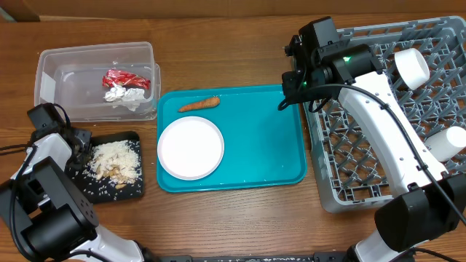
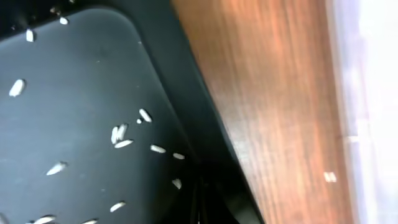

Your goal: Sort waste into correct bins and load items into the dishwasher

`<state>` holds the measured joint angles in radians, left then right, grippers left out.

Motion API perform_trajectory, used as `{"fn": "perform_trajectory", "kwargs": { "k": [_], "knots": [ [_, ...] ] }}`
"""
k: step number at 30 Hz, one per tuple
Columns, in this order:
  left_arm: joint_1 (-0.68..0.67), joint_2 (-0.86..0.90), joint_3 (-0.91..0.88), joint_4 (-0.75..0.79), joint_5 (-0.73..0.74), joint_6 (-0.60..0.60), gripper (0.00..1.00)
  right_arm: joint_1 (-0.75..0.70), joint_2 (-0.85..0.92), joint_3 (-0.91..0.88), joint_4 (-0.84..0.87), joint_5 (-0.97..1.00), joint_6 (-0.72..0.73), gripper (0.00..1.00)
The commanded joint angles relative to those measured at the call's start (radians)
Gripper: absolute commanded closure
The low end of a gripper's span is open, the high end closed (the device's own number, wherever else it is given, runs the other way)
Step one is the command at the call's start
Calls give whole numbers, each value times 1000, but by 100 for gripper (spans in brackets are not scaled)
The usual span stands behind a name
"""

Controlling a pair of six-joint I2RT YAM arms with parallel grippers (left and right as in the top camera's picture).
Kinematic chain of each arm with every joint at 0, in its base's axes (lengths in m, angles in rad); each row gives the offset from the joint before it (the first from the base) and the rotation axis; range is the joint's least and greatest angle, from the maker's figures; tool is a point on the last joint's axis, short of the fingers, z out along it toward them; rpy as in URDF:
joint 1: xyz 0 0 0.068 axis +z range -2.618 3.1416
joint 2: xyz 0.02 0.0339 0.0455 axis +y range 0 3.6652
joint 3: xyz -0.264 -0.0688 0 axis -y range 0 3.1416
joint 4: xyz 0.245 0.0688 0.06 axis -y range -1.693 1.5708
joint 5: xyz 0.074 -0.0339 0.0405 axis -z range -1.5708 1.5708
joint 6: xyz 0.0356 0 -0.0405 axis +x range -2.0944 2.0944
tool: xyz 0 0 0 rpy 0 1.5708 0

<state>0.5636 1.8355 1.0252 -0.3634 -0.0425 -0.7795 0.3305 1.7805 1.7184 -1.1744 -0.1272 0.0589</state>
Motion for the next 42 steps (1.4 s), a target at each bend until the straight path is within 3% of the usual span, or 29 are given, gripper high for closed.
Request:
{"fn": "perform_trajectory", "kwargs": {
  "k": [1, 8, 18, 32, 42],
  "knots": [
    [2, 16, -4, 48, 113, -6, 96, 3, 0, 3, 2, -9, -4, 95],
    [-18, 16, -4, 163, 143, -18, 96, 3, 0, 3, 2, -9, -4, 95],
    [-48, 16, -4, 214, 167, -48, 96, 3, 0, 3, 2, -9, -4, 95],
    [-60, -40, 57, -11, 391, 161, 96, 3, 0, 3, 1, -9, -4, 95],
    [-169, -23, 54, -92, 373, 166, 96, 3, 0, 3, 1, -9, -4, 96]
  ]
}}
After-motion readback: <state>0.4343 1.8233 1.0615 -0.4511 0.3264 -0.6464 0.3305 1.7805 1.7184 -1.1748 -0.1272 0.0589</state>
